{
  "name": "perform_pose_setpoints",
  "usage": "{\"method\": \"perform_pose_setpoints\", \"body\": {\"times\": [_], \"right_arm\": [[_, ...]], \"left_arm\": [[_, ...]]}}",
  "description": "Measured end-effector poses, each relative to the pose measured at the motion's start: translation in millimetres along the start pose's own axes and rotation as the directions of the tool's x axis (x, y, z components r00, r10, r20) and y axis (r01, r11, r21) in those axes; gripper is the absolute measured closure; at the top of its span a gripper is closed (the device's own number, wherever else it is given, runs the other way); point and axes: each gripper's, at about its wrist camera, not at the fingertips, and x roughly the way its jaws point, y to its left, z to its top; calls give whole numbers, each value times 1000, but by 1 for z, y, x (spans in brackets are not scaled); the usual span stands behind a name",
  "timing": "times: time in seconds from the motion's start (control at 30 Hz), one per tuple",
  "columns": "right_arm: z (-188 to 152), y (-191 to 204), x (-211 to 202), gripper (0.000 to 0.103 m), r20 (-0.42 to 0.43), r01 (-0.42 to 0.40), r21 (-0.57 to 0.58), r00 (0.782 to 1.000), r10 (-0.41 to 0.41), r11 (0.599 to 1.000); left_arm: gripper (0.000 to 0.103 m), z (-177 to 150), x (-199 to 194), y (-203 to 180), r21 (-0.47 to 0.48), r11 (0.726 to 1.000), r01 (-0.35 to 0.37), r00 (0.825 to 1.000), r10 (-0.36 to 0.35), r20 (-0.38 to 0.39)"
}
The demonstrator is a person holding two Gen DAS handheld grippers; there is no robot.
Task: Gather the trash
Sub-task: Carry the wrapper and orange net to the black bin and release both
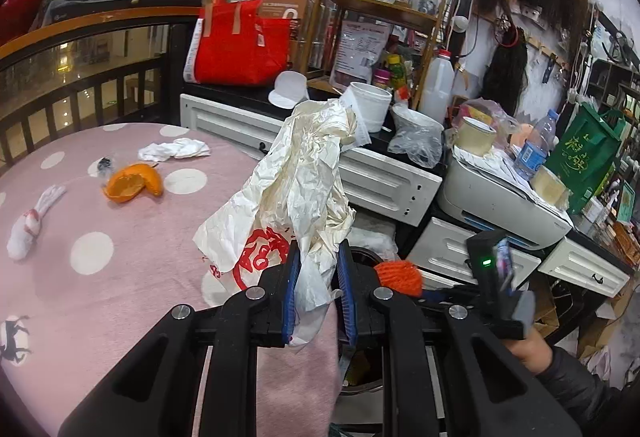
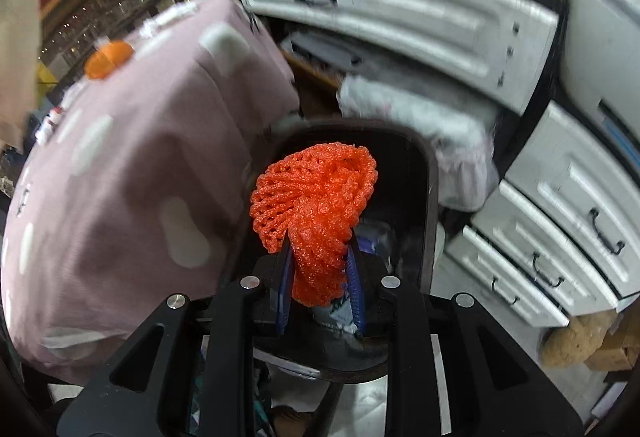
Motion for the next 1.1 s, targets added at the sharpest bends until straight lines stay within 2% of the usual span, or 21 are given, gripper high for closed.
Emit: {"method": "perform_pose_setpoints", "body": {"times": [0.33,0.37,0.43,0.47,0.5,0.77,1.0,1.1], "right_arm": [[-23,-5,62,79,-126,-4,33,992,8,999],[-25,-5,65,76,-131,-6,38,991,11,999],[-28,-6,72,60,-147,-3,50,989,10,999],[-30,-7,75,41,-151,-4,54,988,12,999],[-32,-7,75,31,-147,-3,57,989,11,998],[-33,-17,45,31,-71,-19,98,997,26,995],[-27,-37,-5,31,50,28,146,998,-36,989],[-25,-46,-29,30,107,48,177,992,-68,983]], "left_arm": [[85,-1,15,-17,9,999,37,999,-36,-38],[85,-2,15,-18,10,999,40,998,-40,-41],[85,-3,18,-21,11,999,51,997,-51,-51],[85,-3,19,-22,12,998,55,997,-54,-54],[85,-4,20,-23,14,998,56,997,-55,-56],[85,-6,28,-38,20,995,99,992,-97,-80],[85,-8,40,-59,23,986,166,981,-162,-108],[85,-11,51,-68,12,978,206,969,-202,-142]]}}
